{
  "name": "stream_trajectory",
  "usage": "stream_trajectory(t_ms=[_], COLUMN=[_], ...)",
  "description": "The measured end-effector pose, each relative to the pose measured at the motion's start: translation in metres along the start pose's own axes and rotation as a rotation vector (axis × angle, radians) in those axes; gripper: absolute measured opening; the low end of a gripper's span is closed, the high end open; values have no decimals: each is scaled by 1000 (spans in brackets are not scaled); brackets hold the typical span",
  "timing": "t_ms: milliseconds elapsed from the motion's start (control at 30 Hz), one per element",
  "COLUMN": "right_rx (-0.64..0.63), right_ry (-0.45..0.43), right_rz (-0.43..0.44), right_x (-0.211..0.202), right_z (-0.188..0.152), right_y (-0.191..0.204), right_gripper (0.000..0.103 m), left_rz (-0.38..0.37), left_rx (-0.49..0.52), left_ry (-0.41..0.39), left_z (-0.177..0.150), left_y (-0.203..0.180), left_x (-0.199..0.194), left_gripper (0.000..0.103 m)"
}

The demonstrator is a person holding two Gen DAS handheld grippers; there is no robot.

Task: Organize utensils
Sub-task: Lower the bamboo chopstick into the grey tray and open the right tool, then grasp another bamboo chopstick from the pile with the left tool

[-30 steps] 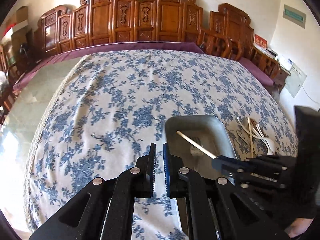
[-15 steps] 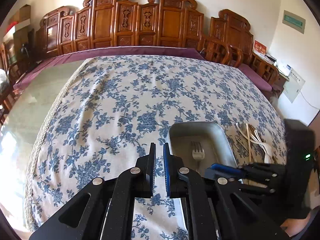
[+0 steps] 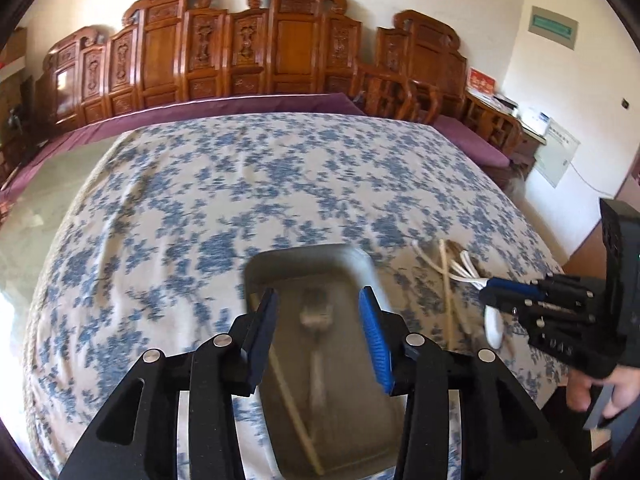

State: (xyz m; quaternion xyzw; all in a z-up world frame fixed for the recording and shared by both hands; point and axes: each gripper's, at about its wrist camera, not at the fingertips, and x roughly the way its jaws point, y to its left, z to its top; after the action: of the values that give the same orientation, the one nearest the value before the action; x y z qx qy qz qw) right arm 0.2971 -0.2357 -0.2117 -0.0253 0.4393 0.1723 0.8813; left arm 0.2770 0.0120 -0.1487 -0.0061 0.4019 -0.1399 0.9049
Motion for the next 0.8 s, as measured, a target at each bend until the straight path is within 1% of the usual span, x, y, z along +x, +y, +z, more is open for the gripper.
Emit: stream_trajectory(t_ms=[33,233,467,600,667,733,800], right_rx=[-2,15,50,56,64,81,79], right_ry=[-1,1,4,14,20,26,43], right_rz=[-21,-67,-123,-147,-149,-153,-156], right_x=[-2,-6,-14,-21,-23,-23,-21], right_z=[-1,-8,-32,-51,-58,-66,-72], right_y=[-11,-48,-84,-99,-104,-111,-115], right_gripper=[17,17,17,19,19,21,21], left_rz=[-8,-39,-84,-126,-132,-141,-147], left_rx=[10,66,125,143,150,156,158], left_ry=[5,52,95,117,121,139,159], left_z=[0,-1,-11,-18,-20,-23,-26], left_y=[-8,-46,-87,-109,-118,-127,-134], left_x=[4,28,50,59,63,70,78], left_gripper=[41,41,41,40,38,31,28])
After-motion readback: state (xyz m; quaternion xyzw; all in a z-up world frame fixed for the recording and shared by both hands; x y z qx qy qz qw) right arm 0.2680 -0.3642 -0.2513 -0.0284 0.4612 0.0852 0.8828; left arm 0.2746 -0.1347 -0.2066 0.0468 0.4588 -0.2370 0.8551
